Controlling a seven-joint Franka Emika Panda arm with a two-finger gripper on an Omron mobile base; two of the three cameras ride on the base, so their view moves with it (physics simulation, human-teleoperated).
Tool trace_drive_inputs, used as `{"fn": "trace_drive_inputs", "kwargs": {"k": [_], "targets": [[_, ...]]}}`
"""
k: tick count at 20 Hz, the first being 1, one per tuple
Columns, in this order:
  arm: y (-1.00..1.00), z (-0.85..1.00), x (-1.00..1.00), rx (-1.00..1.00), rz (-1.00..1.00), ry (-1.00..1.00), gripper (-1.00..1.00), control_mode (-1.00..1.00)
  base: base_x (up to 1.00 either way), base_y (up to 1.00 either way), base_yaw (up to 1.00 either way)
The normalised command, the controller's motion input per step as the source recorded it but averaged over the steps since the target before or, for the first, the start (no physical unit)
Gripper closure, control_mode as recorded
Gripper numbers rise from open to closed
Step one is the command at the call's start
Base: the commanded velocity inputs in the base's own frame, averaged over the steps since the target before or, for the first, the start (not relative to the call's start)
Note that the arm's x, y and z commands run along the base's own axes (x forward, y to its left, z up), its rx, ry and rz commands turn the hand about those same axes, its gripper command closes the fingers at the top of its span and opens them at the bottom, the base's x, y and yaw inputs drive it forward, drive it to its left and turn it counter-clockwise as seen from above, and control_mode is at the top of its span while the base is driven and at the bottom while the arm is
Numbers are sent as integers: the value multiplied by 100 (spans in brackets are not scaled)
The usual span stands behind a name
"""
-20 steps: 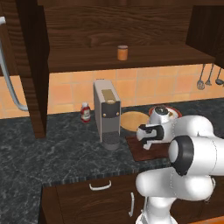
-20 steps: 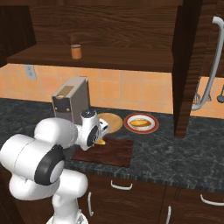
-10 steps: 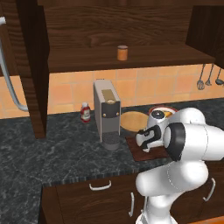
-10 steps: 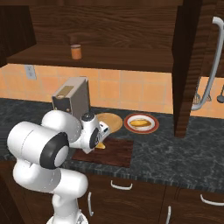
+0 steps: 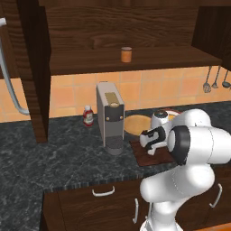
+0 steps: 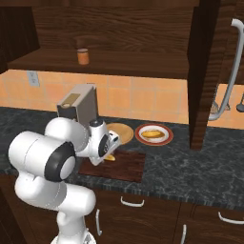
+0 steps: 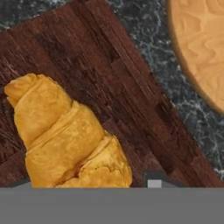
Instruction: From the different types of pastries on the counter, select a croissant and place it on the cutting board. Then retrieve a jar of jam from the cabinet and place it alongside the croissant on the cutting board.
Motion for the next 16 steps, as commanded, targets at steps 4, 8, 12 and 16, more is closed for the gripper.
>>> {"fn": "trace_drive_inputs", "kwargs": {"k": [4,8,12,16], "targets": [[-8,38,-45,1,0,0,-100,-100,0,0,0],[-1,73,-22,0,0,-1,-100,-100,0,0,0],[0,73,-7,0,1,0,-100,-100,0,0,0],[-4,19,0,1,0,3,-100,-100,0,0,0]]}}
